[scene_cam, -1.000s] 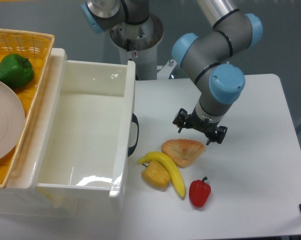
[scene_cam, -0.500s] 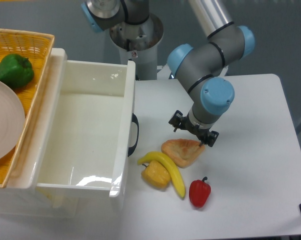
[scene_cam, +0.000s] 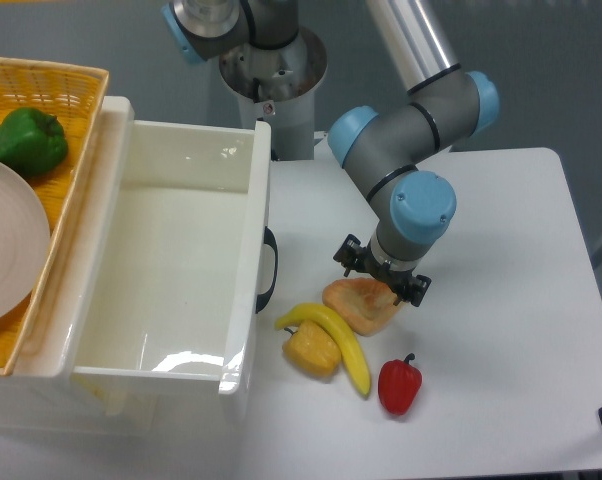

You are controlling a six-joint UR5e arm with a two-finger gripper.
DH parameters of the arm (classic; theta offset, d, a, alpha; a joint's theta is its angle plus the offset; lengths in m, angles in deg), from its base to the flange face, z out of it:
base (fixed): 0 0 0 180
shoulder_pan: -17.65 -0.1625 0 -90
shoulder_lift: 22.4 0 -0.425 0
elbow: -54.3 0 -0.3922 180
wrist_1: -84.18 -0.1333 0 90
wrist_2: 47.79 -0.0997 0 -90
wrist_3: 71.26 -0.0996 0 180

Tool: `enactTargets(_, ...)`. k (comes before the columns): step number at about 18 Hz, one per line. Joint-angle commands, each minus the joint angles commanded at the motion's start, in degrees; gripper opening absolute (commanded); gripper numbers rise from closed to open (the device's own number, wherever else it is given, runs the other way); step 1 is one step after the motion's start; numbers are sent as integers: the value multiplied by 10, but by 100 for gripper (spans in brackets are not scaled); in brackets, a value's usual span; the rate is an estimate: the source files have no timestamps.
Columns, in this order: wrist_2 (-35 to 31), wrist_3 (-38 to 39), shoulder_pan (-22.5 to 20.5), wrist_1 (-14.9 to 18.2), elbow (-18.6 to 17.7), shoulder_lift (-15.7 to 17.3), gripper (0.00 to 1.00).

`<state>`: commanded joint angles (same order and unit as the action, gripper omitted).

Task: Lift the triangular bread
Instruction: 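Lower the gripper onto the bread slice and close on it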

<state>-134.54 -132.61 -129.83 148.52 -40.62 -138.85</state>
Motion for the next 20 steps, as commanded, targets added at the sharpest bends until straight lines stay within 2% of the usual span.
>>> enactTargets(4, -1, -1, -1, -22, 1, -19, 100)
enactTargets(17, -1, -1, -2, -20, -9, -26, 100)
enactTargets(19, -1, 0, -2, -20, -9, -25, 83)
enactTargets(20, -1, 0, -2, -19, -8, -25, 71)
